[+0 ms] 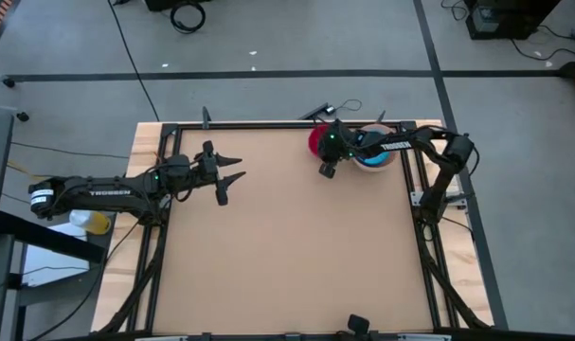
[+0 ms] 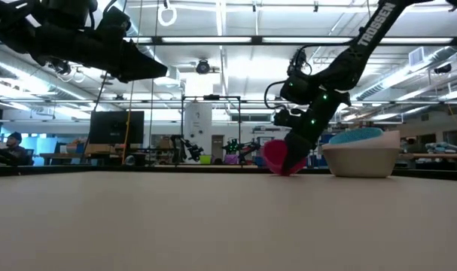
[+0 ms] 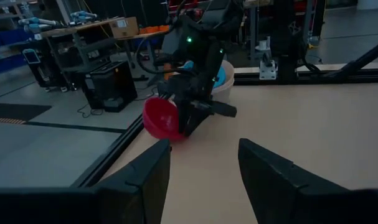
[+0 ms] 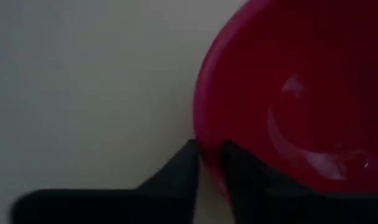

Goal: Nest bowls inside each other
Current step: Put the red bowl on top of the blue orange bowl

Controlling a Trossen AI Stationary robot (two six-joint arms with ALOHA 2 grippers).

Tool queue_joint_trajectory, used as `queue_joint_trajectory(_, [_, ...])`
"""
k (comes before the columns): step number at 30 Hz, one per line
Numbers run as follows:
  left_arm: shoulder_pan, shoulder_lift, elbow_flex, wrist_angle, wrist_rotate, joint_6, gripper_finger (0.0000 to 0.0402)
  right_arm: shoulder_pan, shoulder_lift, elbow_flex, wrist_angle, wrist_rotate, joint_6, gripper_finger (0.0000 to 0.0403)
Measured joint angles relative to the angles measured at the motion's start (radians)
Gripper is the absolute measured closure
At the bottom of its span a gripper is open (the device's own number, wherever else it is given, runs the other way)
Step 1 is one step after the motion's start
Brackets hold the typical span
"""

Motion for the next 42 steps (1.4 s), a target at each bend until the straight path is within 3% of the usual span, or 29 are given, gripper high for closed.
queue_joint_trajectory(4, [0.0, 0.0, 0.0, 0.0, 0.0, 0.0, 0.021, 0.0, -0.009, 0.0, 0.002, -0.006, 0.0, 0.0388])
queue_joint_trajectory(18, [0.0, 0.0, 0.0, 0.0, 0.0, 0.0, 0.021, 0.051, -0.199, 0.0, -0.089, -0.076, 0.057, 0.0396])
queue_joint_trajectory(22, [0.0, 0.0, 0.0, 0.004, 0.0, -0.004, 0.021, 0.06, -0.203, 0.0, -0.069, -0.008, -0.006, 0.0358])
queue_joint_trajectory(29, [-0.001, 0.0, 0.0, 0.016, 0.0, -0.052, 0.021, 0.057, -0.124, -0.001, -0.054, 0.08, -0.057, 0.0223])
queue_joint_trajectory(33, [-0.001, 0.0, 0.0, 0.015, 0.0, -0.061, 0.021, 0.054, -0.121, -0.001, -0.041, 0.137, -0.047, 0.0167])
queue_joint_trajectory(37, [-0.001, 0.0, 0.0, 0.015, 0.0, -0.061, 0.021, 0.049, -0.128, -0.001, -0.035, 0.172, -0.035, 0.0153])
queue_joint_trajectory(42, [-0.001, 0.0, 0.0, 0.015, 0.0, -0.051, 0.021, 0.019, -0.118, -0.001, -0.033, 0.178, -0.05, 0.0184])
